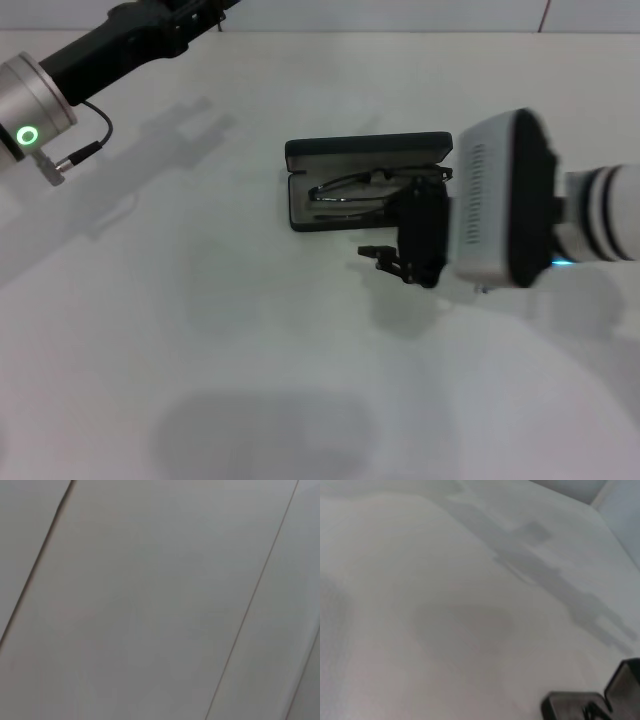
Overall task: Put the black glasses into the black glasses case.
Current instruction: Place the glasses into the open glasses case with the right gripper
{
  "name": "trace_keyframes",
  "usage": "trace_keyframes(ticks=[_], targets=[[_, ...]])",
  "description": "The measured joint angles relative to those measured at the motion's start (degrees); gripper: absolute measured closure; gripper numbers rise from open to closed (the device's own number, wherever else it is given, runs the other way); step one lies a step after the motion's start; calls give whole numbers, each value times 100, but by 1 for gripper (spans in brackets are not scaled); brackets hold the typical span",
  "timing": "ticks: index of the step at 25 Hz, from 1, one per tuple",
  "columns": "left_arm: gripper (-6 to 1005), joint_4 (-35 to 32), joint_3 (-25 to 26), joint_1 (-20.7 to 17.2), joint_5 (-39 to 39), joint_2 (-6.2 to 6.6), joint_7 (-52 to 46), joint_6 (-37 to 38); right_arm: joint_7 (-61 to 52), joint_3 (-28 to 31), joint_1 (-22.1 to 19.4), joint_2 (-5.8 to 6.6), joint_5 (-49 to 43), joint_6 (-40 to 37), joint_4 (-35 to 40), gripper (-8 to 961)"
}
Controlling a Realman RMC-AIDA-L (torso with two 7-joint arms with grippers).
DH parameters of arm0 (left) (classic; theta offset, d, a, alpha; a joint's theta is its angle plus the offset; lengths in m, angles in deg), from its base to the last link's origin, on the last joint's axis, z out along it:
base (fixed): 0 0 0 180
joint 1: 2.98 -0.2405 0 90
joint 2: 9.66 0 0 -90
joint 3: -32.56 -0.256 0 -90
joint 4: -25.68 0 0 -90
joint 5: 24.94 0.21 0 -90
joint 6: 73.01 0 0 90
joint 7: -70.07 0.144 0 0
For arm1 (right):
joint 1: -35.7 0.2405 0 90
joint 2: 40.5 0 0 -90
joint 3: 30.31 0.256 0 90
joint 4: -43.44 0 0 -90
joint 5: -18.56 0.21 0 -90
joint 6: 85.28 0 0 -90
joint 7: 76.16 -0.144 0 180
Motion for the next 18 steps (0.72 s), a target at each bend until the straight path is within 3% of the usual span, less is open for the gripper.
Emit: trace_keyframes(ticks=[5, 10, 14, 18], targets=[[393, 0, 0, 2, 1, 16, 0, -4, 1092, 1224, -331, 1, 1411, -1025, -312, 610], [394, 0, 0, 9, 4, 18, 4, -9, 1398, 2330, -328, -5, 2091, -1199, -1282, 603], [394, 0, 0, -24, 16, -9, 73, -10, 1915, 2911, -173, 20, 2926, -1403, -2168, 598], [393, 0, 0, -41, 18, -28, 146, -10, 1981, 3310, 162, 25, 3051, -1596, -2845, 593]])
